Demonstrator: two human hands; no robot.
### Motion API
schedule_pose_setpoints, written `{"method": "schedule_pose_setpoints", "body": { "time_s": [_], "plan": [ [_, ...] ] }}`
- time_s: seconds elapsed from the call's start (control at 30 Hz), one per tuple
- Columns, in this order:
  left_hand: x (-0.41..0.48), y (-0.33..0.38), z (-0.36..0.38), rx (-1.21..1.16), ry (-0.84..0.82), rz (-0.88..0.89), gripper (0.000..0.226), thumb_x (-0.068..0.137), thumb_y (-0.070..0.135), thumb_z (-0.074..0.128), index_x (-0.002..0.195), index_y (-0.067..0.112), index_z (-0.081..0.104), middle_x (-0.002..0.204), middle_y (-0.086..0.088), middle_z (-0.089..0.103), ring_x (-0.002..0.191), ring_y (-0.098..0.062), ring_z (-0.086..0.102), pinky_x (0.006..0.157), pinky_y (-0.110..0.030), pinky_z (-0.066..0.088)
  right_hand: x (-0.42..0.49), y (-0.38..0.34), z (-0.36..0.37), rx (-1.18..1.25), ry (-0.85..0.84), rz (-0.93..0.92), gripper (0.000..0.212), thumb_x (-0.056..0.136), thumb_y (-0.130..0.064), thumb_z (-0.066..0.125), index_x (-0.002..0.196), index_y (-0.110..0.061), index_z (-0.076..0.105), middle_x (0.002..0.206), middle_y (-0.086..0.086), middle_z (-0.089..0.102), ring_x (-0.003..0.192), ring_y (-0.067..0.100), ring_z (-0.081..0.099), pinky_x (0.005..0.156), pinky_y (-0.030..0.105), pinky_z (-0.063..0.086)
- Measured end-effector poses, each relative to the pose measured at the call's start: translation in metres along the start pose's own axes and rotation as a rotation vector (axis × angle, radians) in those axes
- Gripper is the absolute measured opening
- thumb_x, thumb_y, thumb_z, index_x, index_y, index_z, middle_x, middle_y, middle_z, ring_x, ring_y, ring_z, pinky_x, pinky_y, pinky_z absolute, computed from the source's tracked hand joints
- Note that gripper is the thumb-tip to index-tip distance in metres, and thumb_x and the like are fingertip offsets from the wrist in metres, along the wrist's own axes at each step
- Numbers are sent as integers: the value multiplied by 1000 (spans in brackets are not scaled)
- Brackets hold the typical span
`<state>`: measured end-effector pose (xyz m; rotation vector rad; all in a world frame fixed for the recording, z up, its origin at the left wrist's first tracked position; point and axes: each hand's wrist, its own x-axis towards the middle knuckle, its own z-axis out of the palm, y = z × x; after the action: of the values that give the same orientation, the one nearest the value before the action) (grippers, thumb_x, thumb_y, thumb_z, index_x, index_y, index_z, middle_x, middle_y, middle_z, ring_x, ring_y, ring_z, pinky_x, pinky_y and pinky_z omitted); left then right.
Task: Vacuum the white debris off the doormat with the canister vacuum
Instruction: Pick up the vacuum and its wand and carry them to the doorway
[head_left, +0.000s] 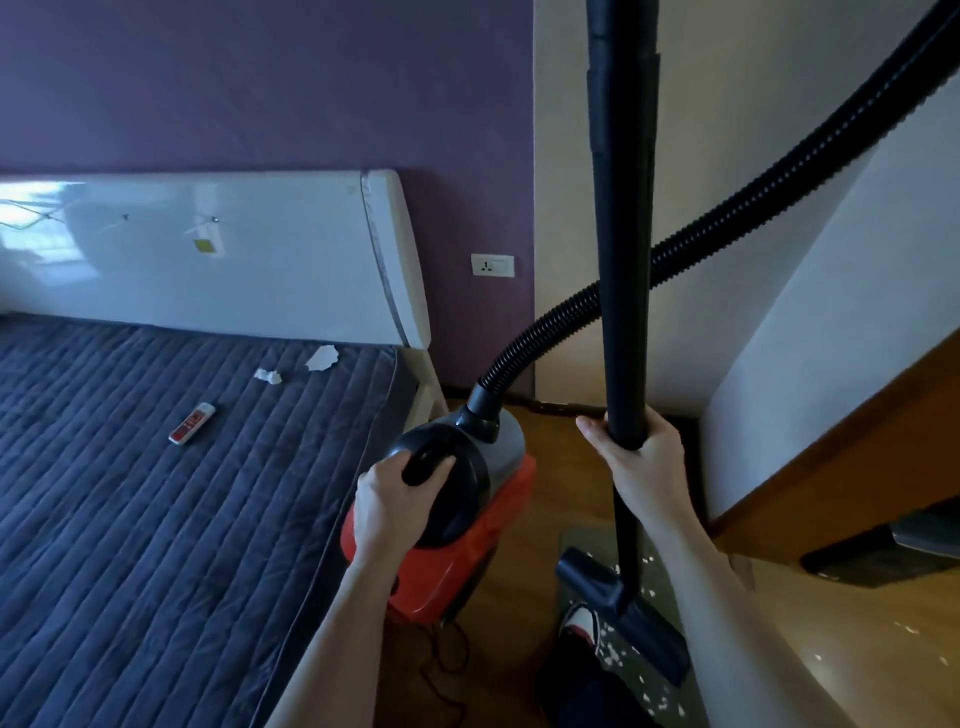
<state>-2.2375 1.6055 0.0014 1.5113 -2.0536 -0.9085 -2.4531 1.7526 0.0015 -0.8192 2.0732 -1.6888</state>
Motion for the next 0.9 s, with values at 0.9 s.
{"method": "schedule_pose_setpoints", "body": {
  "time_s": [0.9],
  "plan": [
    [309, 114, 171, 51, -332, 262, 23, 79, 50, 76, 85, 28, 74, 75, 10, 72, 66, -3, 69, 61, -32, 60, 281, 51, -35, -71, 294, 163, 29, 87, -30, 79, 87, -5, 65, 79, 23, 65, 72, 23, 64, 69, 36, 55]
  ]
}}
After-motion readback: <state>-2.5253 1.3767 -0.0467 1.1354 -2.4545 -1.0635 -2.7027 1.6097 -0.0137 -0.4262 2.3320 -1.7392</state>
